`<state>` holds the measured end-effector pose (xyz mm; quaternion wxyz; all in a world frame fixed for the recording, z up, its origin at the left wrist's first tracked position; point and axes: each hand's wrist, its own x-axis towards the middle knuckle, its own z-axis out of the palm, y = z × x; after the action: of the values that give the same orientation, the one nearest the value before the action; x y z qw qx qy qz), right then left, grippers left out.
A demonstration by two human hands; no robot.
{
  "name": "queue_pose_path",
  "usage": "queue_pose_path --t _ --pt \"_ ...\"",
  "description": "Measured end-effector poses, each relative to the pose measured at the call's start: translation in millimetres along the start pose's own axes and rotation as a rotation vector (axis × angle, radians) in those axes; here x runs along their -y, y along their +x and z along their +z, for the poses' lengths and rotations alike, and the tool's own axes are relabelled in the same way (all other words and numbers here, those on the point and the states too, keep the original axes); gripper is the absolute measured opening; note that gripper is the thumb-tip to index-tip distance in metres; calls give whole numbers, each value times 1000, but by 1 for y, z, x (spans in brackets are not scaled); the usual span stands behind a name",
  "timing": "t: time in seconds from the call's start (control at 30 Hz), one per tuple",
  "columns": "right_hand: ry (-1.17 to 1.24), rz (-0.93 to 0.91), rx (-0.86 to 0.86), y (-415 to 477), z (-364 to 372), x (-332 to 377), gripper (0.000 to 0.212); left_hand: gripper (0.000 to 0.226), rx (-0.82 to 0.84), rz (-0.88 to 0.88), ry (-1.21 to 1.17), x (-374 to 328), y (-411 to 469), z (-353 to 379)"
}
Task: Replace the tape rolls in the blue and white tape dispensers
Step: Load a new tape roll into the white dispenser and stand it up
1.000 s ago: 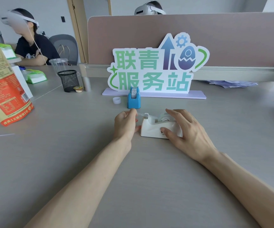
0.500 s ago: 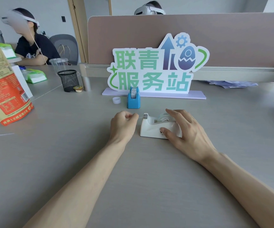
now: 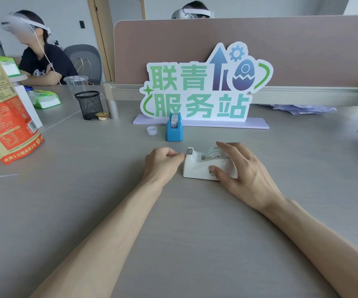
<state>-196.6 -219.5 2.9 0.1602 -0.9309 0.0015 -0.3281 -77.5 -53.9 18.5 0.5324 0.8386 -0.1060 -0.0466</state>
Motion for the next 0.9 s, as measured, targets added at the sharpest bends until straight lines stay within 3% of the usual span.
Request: queue_pose_path --t 0.27,0.53,0.63,0.77,0.9 --pt "55 26 4 1 1 -1 62 20 44 -4 6 1 0 -2" --pt "67 45 -3 0 0 -1 65 8 -10 28 63 3 0 -3" --pt "74 59 -5 0 0 -1 66 10 -76 102 70 4 -1 -1" --pt "83 76 8 0 0 -2 70 11 -140 236 -91 6 -2 -2" --pt "77 115 39 -1 0 -1 74 11 -118 528 -3 7 -11 -3"
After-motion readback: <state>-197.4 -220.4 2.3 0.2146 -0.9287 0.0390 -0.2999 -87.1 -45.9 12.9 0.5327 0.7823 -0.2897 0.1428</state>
